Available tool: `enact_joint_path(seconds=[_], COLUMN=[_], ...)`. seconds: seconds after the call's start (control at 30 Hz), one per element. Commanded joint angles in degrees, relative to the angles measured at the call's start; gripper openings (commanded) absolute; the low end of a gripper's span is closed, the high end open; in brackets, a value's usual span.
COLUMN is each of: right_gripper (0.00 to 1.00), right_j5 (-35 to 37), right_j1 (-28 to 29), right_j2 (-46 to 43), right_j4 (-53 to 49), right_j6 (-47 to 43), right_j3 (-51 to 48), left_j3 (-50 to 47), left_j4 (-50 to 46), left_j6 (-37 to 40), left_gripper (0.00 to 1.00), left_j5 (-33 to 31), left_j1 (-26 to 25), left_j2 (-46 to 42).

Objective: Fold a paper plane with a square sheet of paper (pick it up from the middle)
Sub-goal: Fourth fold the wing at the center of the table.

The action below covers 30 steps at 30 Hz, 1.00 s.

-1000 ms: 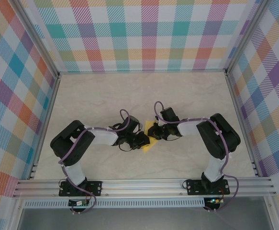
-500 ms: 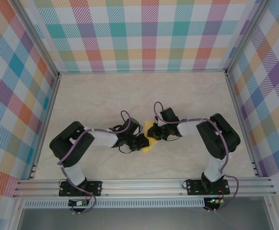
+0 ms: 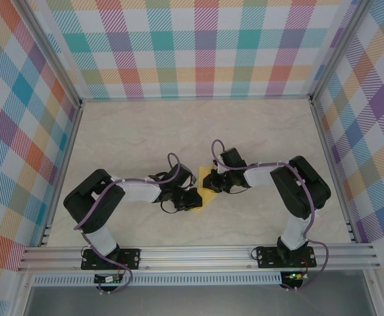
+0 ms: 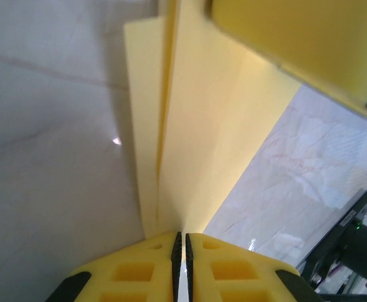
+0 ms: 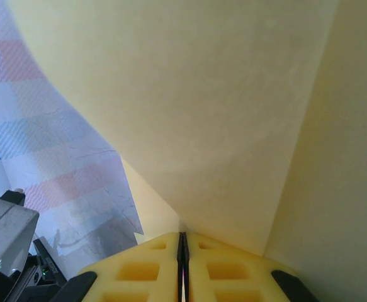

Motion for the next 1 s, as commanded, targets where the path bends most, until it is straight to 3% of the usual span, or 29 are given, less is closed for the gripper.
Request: enact_joint_path(seconds=[0.0, 0.23, 0.47, 0.57, 0.97], right_gripper=[0.11, 0.11, 0.12, 0.12, 0.12], right_j5=[4.8, 4.6, 4.7, 4.9, 4.4], right_j1=[-0.3, -0.3, -0.3, -0.2, -0.3], right_j2=[3.9, 4.0, 3.5, 3.6, 3.5], right_j4=[-7.7, -7.6, -7.5, -8.0, -7.9], right_j6=[-1.4, -0.7, 0.3, 0.4, 0.6], right_j3=[-2.8, -3.0, -2.9, -2.4, -2.0], left_j3=[-2.6, -1.9, -1.2, 0.8, 4.8], left_j4=[-13.5, -19.5, -14.7, -7.8, 2.2], left_j6=[2.6, 3.2, -0.3, -2.3, -6.0], left_gripper=[0.14, 0.11, 0.15, 0.16, 0.16], left_j5=[0.7, -5.2, -7.3, -3.7, -2.1], left_j1=[-1.6, -1.5, -1.0, -1.1, -1.4], left_j2=[-1.1, -5.6, -13.2, -11.0, 0.4])
